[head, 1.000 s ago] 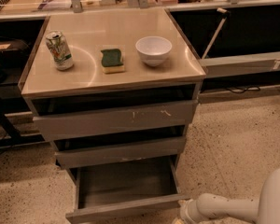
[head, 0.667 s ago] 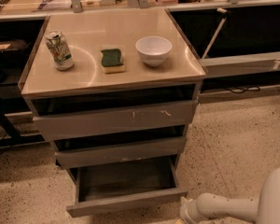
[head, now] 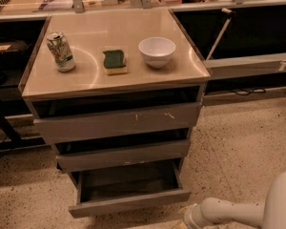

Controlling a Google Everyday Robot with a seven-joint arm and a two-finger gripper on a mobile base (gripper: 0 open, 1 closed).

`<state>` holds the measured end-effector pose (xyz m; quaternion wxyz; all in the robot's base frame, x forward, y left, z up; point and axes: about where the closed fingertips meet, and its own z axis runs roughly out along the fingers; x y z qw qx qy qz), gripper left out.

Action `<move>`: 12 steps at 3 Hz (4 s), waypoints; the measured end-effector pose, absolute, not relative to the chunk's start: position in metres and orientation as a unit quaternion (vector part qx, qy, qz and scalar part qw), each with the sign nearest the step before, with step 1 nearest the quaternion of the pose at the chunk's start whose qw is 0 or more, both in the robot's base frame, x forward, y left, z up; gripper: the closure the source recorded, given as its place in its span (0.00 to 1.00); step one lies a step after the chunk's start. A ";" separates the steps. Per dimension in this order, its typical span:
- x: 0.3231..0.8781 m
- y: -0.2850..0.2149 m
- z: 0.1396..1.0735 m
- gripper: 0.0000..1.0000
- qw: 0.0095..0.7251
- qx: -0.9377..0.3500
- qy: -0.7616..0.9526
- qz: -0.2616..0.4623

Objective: Close bottom drawer

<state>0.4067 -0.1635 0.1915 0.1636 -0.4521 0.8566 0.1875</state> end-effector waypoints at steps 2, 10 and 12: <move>0.407 -0.163 0.192 0.89 0.164 -0.452 0.857 0.188; 0.483 -0.088 0.184 0.58 0.168 -0.549 0.799 0.176; 0.483 -0.088 0.184 0.12 0.168 -0.549 0.799 0.176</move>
Offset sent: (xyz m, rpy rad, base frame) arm 0.0000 0.0000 0.0000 0.0000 0.0000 0.0000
